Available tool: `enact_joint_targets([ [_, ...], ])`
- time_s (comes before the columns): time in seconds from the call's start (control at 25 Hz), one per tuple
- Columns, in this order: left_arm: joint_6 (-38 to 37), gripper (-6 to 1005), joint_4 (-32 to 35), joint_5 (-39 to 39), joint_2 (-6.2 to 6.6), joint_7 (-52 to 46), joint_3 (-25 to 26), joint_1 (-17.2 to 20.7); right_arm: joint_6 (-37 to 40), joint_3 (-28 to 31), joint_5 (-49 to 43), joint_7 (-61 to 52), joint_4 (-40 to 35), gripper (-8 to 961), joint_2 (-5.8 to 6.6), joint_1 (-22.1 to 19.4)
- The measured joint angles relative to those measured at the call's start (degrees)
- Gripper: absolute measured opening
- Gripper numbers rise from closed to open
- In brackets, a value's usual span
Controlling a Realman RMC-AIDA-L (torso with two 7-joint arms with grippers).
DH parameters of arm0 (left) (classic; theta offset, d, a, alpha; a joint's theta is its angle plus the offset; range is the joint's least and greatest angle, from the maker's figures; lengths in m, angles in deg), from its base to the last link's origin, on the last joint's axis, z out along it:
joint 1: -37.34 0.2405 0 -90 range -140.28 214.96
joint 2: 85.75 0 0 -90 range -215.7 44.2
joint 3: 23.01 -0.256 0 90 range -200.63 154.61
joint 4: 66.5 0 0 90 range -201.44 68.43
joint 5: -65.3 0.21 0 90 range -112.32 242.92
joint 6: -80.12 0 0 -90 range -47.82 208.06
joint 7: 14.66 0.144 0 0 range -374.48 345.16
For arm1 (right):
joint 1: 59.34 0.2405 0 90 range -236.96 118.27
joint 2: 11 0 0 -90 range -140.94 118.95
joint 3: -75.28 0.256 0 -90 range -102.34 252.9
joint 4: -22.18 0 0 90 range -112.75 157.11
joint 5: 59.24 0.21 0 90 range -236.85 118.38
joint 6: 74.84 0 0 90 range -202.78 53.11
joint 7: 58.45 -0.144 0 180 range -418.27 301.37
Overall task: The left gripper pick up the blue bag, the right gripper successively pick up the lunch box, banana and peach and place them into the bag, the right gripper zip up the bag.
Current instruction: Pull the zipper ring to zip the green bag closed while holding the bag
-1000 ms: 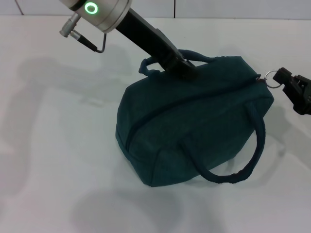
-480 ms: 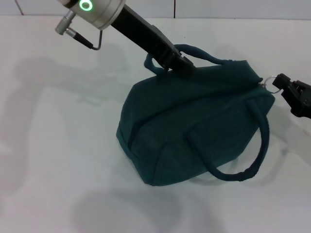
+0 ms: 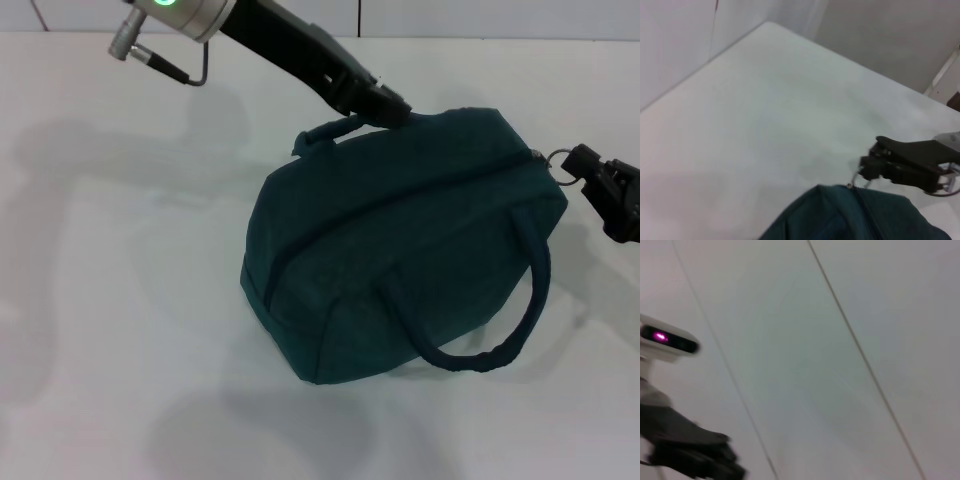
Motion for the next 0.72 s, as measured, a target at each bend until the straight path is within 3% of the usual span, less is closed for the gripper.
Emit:
enact_joint_targets([
  [0.2, 1.7, 139, 3.6, -0.1, -2.00, 3.8, 0.3, 1.5, 5.0, -0.1, 0.0, -0.5, 0.0, 17, 0.03, -0.1],
  [0.36, 3.7, 329, 4.3, -0.1, -3.31, 6.2, -0.4, 2.1, 5.3, -0.2, 0.0, -0.6, 0.0, 17, 0.05, -0.1],
  [0.72, 10.9, 491, 3.0, 1.5, -3.36, 4.5, -9.8, 3.1, 5.3, -0.2, 0.0, -0.6, 0.0, 17, 0.06, -0.1],
])
